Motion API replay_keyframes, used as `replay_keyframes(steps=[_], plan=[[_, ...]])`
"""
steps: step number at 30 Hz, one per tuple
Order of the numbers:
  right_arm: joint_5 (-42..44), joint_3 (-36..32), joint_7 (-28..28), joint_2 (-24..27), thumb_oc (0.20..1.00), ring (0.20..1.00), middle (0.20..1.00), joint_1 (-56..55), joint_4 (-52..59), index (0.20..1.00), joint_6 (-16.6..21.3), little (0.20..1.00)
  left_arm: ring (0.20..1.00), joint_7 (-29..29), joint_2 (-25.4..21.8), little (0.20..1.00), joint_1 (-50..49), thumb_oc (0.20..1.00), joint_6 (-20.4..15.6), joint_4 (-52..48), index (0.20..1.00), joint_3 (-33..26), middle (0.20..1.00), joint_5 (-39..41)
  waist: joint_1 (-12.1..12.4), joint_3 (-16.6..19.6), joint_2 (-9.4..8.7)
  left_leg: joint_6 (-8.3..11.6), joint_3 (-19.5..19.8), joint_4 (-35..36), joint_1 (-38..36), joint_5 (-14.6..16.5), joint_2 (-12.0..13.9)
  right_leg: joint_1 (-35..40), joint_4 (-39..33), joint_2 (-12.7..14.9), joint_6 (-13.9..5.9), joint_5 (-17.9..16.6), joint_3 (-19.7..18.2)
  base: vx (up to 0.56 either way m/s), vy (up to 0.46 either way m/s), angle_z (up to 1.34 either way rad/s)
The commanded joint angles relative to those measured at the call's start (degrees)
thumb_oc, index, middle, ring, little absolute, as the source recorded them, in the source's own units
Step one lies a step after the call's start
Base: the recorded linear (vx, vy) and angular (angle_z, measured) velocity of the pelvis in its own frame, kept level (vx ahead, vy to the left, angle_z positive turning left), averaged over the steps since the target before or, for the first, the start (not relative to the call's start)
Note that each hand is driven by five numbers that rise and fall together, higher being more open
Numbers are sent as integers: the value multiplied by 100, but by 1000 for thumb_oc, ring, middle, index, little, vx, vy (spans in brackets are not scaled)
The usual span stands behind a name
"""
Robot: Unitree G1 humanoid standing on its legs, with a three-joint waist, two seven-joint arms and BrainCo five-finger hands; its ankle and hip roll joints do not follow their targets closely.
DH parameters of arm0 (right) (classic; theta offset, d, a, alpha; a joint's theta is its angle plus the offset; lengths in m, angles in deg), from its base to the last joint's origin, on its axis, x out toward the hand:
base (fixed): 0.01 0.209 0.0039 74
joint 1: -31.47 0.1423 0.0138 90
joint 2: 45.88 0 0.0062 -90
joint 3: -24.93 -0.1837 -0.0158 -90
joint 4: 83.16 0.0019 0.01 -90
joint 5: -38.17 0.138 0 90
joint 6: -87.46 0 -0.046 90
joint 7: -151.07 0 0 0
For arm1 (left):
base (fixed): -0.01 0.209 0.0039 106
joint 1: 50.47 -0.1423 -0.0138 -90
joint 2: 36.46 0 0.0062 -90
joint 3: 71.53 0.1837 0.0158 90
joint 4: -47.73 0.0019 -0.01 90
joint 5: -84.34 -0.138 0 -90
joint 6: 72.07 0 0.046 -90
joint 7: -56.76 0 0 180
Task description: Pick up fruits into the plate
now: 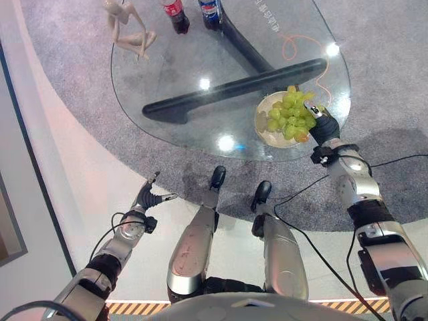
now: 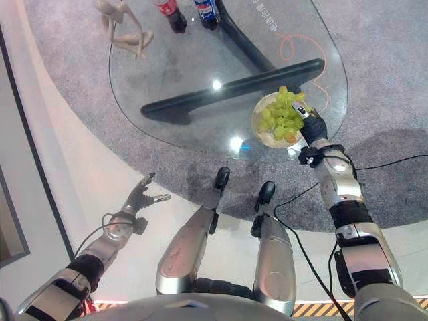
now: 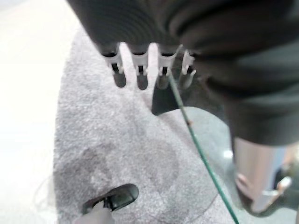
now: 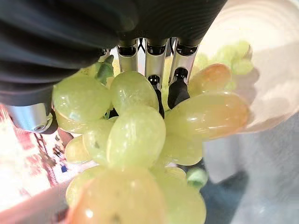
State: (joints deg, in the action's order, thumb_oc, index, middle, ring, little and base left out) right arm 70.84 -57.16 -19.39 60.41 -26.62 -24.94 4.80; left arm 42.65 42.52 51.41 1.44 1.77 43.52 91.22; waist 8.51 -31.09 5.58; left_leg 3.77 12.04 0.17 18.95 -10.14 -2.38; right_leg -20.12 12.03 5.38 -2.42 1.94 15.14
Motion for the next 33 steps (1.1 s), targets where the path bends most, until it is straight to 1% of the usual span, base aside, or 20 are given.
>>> replay_keyframes(steps=[1, 4, 7, 8, 9, 12, 13, 14, 15, 16, 17, 19, 21, 22, 23, 24, 25, 26, 27, 33], plan=[[-471, 189, -358, 352, 200, 200, 200, 333, 364, 200, 155, 200, 1000, -102, 89, 1000, 29, 1000, -124, -86, 1000, -25, 1000, 176, -7, 130, -226, -265, -404, -996, 185, 1127, -292, -299, 133, 24, -183, -49, -84, -10, 45, 8], [-841, 401, -670, 391, 200, 200, 200, 608, 234, 200, -61, 200, 1000, -124, 97, 1000, 71, 1000, -105, -131, 1000, 28, 1000, 220, 65, 130, -228, -276, -410, -1057, 311, 1126, -315, -426, 187, 59, -204, -63, -44, -9, 44, 11], [-1313, 646, -1085, 371, 200, 200, 200, 913, -63, 200, -440, 200, 1000, -157, 122, 1000, 151, 1000, -101, -139, 1000, 107, 1000, 232, 158, 130, -236, -279, -414, -1186, 492, 1159, -346, -590, 295, 92, -220, -47, -8, -6, 37, 13], [-1364, 682, -1154, 373, 200, 200, 200, 965, -117, 200, -467, 200, 1000, -169, 125, 1000, 180, 1000, -98, -142, 1000, 119, 1000, 233, 165, 130, -236, -283, -408, -1184, 543, 1123, -353, -636, 290, 105, -220, -81, 11, 4, 9, 9], [-1412, 729, -1266, 369, 200, 200, 200, 997, -173, 200, -518, 200, 1000, -181, 134, 1000, 181, 1000, -91, -145, 1000, 138, 1000, 241, 182, 130, -232, -286, -414, -1210, 550, 1157, -349, -652, 332, 111, -221, -49, 16, -7, 22, 8], [-1811, 914, -1920, 328, 200, 200, 200, 1323, -627, 200, -889, 200, 1000, -238, 161, 1000, 274, 1000, -57, -210, 1000, 282, 1000, 292, 272, 130, -207, -315, -404, -1317, 785, 1152, -410, -901, 486, 169, -238, -54, 71, -8, 25, 8], [-1868, 926, -1979, 326, 200, 200, 200, 1361, -695, 200, -918, 200, 1000, -240, 163, 1000, 285, 1000, -52, -225, 1000, 298, 1000, 290, 283, 130, -200, -318, -404, -1334, 821, 1151, -418, -939, 513, 181, -242, -53, 79, -13, 23, 6], [-2037, 980, -2175, 344, 200, 200, 200, 1480, -833, 200, -1079, 200, 1000, -248, 160, 1000, 304, 1000, -42, -268, 1000, 352, 1000, 300, 315, 130, -178, -327, -398, -1364, 904, 1146, -438, -1028, 569, 209, -251, -53, 97, -9, 13, 4], [-2084, 1011, -2248, 346, 200, 200, 200, 1527, -903, 200, -1122, 200, 1000, -256, 161, 1000, 307, 1000, -39, -286, 1000, 379, 1000, 301, 331, 130, -168, -330, -395, -1371, 931, 1143, -444, -1057, 587, 218, -254, -52, 105, -10, 13, 6], [-2250, 1084, -2430, 362, 200, 200, 200, 1660, -1095, 200, -1309, 200, 1000, -268, 171, 1000, 318, 1000, -26, -322, 1000, 430, 1000, 281, 370, 130, -142, -338, -391, -1382, 995, 1138, -457, -1127, 630, 243, -258, -49, 131, 0, 0, 0], [-2283, 1100, -2472, 373, 200, 200, 200, 1699, -1157, 200, -1338, 200, 1000, -271, 171, 1000, 322, 1000, -29, -325, 1000, 442, 1000, 279, 380, 130, -135, -340, -388, -1384, 1013, 1134, -461, -1145, 639, 248, -259, -50, 137, -13, -1, 4], [-2497, 1219, -2652, 474, 200, 200, 200, 1935, -1549, 200, -1522, 200, 1000, -299, 161, 1000, 349, 1000, -73, -322, 1000, 537, 1000, 291, 429, 130, -94, -352, -364, -1415, 1139, 1118, -491, -1274, 696, 258, -267, -57, 153, -5, -4, 3], [-2592, 1266, -2743, 523, 235, 235, 235, 2009, -1702, 235, -1591, 235, 1000, -314, 143, 1000, 340, 1000, -79, -359, 1000, 576, 1000, 305, 449, 130, -75, -359, -354, -1429, 1186, 1117, -500, -1328, 724, 263, -271, -57, 156, 3, -7, 7], [-2715, 1308, -2876, 571, 216, 216, 216, 2081, -1869, 216, -1734, 216, 1000, -332, 124, 1000, 329, 1000, -70, -407, 1000, 616, 1000, 312, 469, 130, -54, -368, -342, -1454, 1239, 1121, -515, -1388, 759, 266, -275, -56, 154, 5, -10, 5], [-2730, 1321, -2891, 584, 219, 219, 219, 2093, -1910, 219, -1736, 219, 1000, -335, 119, 1000, 333, 1000, -71, -413, 1000, 625, 1000, 318, 470, 130, -52, -371, -342, -1458, 1251, 1122, -519, -1402, 760, 268, -277, -59, 154, 2, -16, 4], [-2782, 1358, -2985, 632, 294, 294, 294, 2141, -2041, 294, -1811, 294, 1000, -340, 101, 1000, 339, 1000, -83, -422, 1000, 653, 1000, 335, 475, 130, -41, -378, -340, -1464, 1286, 1123, -527, -1444, 762, 272, -283, -70, 152, 0, 0, 0], [-2871, 1373, -3093, 667, 567, 567, 567, 2189, -2173, 567, -1886, 567, 1000, -342, 89, 1000, 335, 1000, -105, -430, 1000, 673, 1000, 338, 482, 130, -27, -386, -337, -1463, 1312, 1121, -533, -1477, 760, 272, -287, -80, 148, 0, 0, 0], [-2887, 1400, -3162, 702, 887, 887, 887, 2200, -2256, 887, -1915, 887, 1000, -359, 83, 1000, 327, 1000, -129, -427, 1000, 701, 1000, 353, 475, 130, -23, -390, -342, -1462, 1321, 1120, -537, -1486, 743, 264, -289, -94, 137, 0, 0, 0], [-2917, 1395, -3179, 719, 1000, 1000, 1000, 2197, -2291, 1000, -1935, 1000, 1000, -358, 76, 1000, 322, 1000, -145, -425, 1000, 709, 1000, 367, 470, 130, -21, -389, -348, -1468, 1331, 1123, -538, -1494, 741, 263, -292, -96, 131, 0, 0, 0], [-3082, 1410, -3557, 772, 1000, 1000, 1000, 2164, -2396, 1000, -1906, 1000, 1000, -405, 89, 1000, 320, 1000, -150, -495, 1000, 777, 1000, 352, 434, 130, -12, -402, -368, -1487, 1348, 1158, -547, -1525, 707, 253, -307, -123, 88, 0, 0, 0]])
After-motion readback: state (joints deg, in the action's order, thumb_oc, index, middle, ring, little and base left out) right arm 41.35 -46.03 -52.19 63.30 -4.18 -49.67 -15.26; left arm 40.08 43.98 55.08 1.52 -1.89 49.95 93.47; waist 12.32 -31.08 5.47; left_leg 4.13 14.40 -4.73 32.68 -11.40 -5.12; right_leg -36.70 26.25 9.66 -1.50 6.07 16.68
